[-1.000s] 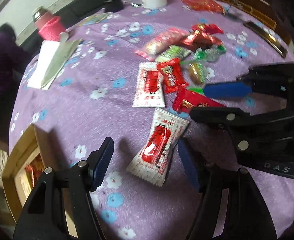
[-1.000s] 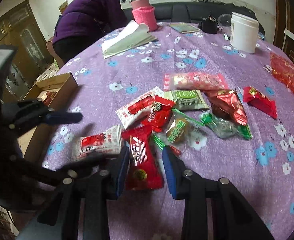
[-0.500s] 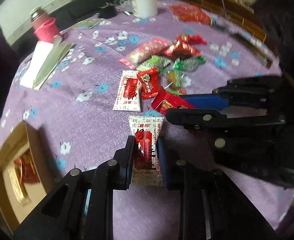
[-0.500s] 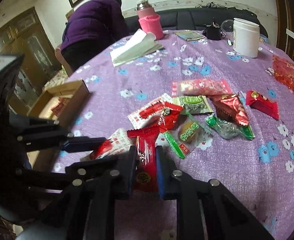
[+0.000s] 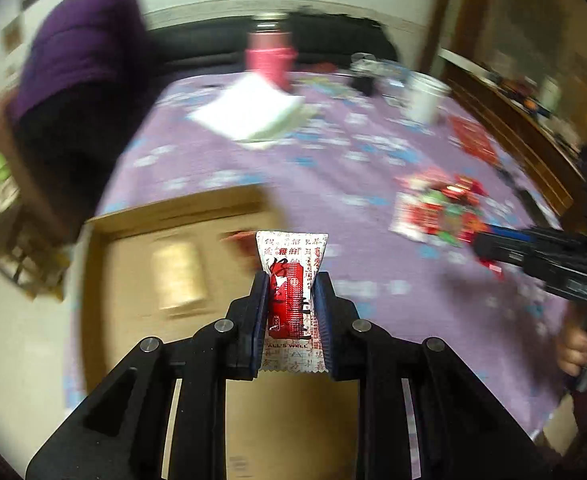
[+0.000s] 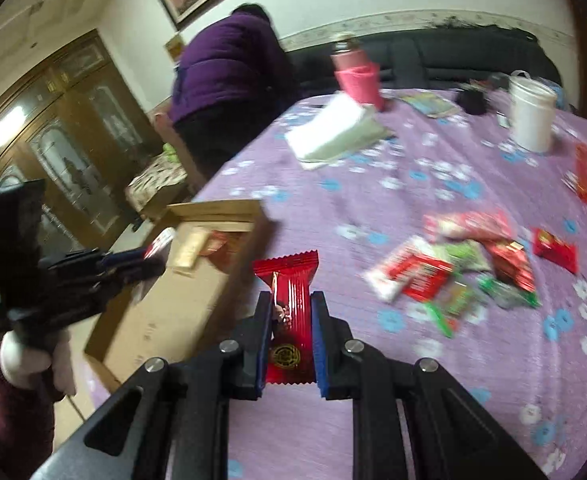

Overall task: Organize snacks
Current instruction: 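Place the red candy packet and white-red sachet into the tray with both grippers, then grasp the green candy with the right gripper while the left grasps a white-red sachet, then carry both snacks over the tray and open both grippers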

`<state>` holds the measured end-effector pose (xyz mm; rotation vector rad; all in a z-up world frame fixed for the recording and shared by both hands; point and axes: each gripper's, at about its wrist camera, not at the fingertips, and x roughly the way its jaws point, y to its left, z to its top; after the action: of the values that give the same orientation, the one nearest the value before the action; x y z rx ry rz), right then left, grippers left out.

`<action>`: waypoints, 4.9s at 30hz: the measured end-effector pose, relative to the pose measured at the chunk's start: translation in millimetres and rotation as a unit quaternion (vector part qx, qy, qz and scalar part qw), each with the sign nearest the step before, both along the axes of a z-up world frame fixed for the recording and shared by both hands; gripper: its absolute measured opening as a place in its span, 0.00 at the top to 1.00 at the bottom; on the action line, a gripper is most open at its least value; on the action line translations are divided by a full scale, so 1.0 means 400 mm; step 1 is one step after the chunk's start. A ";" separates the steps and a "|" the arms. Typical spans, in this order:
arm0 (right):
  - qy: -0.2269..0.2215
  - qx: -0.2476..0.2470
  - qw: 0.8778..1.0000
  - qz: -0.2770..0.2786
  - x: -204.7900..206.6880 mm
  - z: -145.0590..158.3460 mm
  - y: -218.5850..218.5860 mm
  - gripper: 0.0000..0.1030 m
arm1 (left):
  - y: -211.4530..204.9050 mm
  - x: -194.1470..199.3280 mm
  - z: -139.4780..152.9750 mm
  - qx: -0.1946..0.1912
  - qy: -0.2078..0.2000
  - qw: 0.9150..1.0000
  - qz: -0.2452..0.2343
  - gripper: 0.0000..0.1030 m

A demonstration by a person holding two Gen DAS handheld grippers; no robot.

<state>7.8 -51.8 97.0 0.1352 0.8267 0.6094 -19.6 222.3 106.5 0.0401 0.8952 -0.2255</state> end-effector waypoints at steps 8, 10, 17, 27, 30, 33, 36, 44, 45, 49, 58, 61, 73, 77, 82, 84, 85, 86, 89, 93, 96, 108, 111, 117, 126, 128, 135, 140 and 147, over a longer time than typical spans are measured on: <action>0.029 -0.020 0.998 0.061 0.048 -0.034 0.262 0.80 | 0.205 0.094 -0.104 -0.016 0.045 0.994 0.097 0.78; 0.041 -0.028 0.996 0.071 0.061 -0.060 0.316 0.80 | 0.228 0.117 -0.131 -0.021 0.058 0.992 0.106 0.78; 0.057 -0.068 0.993 0.080 0.103 -0.140 0.441 0.78 | 0.284 0.170 -0.161 -0.060 0.069 0.988 0.123 0.78; 0.034 -0.049 0.996 0.066 0.087 -0.109 0.414 0.75 | 0.288 0.118 -0.100 -0.073 0.053 0.987 0.134 0.78; 0.024 -0.038 0.998 0.050 0.060 -0.078 0.360 0.73 | 0.255 0.078 -0.075 -0.079 0.044 0.988 0.129 0.78; 0.016 -0.037 0.999 0.031 0.041 -0.062 0.285 0.73 | 0.178 0.024 -0.071 -0.068 0.031 0.991 0.107 0.65; 0.016 -0.043 0.999 0.002 0.012 -0.066 0.199 0.72 | 0.070 -0.020 -0.108 -0.039 0.039 0.996 0.074 0.56; 0.011 -0.038 0.997 -0.065 -0.064 -0.058 -0.025 0.72 | -0.116 -0.122 -0.211 0.094 0.065 0.993 0.042 0.56; 0.010 -0.035 0.997 -0.071 -0.070 -0.056 -0.046 0.71 | -0.115 -0.133 -0.211 0.092 0.068 0.993 0.043 0.56; 0.012 -0.020 0.995 -0.094 -0.092 -0.057 -0.124 0.64 | -0.109 -0.181 -0.211 0.091 0.087 0.992 0.032 0.56; 0.035 0.000 0.989 -0.144 -0.116 -0.081 -0.285 0.64 | -0.137 -0.281 -0.172 0.133 0.086 0.987 -0.024 0.56; 0.034 -0.002 0.987 -0.160 -0.095 -0.084 -0.331 0.64 | -0.121 -0.284 -0.151 0.109 0.089 0.990 -0.032 0.56; 0.071 0.033 0.983 -0.167 0.096 -0.165 -0.328 0.64 | -0.154 -0.088 -0.004 -0.164 0.048 0.985 -0.037 0.26; 0.081 0.021 0.983 -0.161 0.143 -0.187 -0.271 0.64 | -0.211 -0.007 -0.029 -0.145 0.064 0.987 -0.040 0.26; 0.064 -0.019 0.983 -0.173 0.179 -0.206 -0.219 0.65 | -0.278 0.077 -0.059 -0.097 0.051 0.993 -0.046 0.26; 0.061 -0.020 0.983 -0.174 0.180 -0.213 -0.219 0.70 | -0.311 0.105 -0.073 -0.077 0.050 0.994 -0.055 0.26; 0.061 -0.016 0.983 -0.175 0.178 -0.214 -0.225 0.70 | -0.324 0.116 -0.081 -0.066 0.049 0.995 -0.060 0.26; 0.061 -0.013 0.982 -0.177 0.175 -0.213 -0.233 0.71 | -0.344 0.131 -0.091 -0.051 0.048 0.995 -0.065 0.26; 0.054 -0.009 0.982 -0.183 0.154 -0.206 -0.255 0.74 | -0.392 0.172 -0.123 -0.016 0.047 0.995 -0.084 0.26; 0.055 0.007 0.982 -0.182 0.131 -0.209 -0.282 0.74 | -0.457 0.219 -0.161 0.046 0.027 0.992 -0.114 0.26; 0.060 0.015 0.982 -0.179 0.131 -0.208 -0.290 0.74 | -0.487 0.248 -0.193 0.081 0.025 0.988 -0.133 0.27; 0.045 0.003 0.984 -0.170 0.120 -0.206 -0.278 0.75 | -0.499 0.258 -0.229 0.064 0.061 0.984 -0.158 0.70; 0.044 0.005 0.985 -0.169 0.117 -0.203 -0.278 0.76 | -0.475 0.219 -0.215 0.053 0.062 0.986 -0.145 0.70; 0.040 0.010 0.986 -0.164 0.109 -0.194 -0.274 0.78 | -0.407 0.112 -0.143 0.018 0.035 0.992 -0.121 0.70; 0.043 0.106 0.984 -0.135 0.102 -0.168 -0.309 0.79 | -0.270 -0.045 -0.042 -0.056 -0.028 0.996 -0.056 0.70; 0.049 0.122 0.983 -0.130 0.102 -0.171 -0.314 0.79 | -0.221 -0.070 -0.036 -0.082 -0.031 0.995 -0.035 0.70; 0.070 0.164 0.976 -0.123 0.080 -0.190 -0.322 0.78 | -0.064 -0.128 -0.030 -0.115 -0.046 0.991 0.042 0.70; 0.080 0.163 0.976 -0.125 0.039 -0.181 -0.298 0.78 | 0.032 -0.160 -0.046 -0.100 -0.049 0.990 0.087 0.69; 0.079 0.145 0.984 -0.063 0.008 -0.112 -0.130 0.79 | 0.141 -0.179 -0.110 -0.098 -0.024 0.986 0.136 0.69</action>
<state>10.8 -103.9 52.2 0.5028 0.8726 0.6022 -91.3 278.9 62.3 -0.2569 0.8175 -0.0552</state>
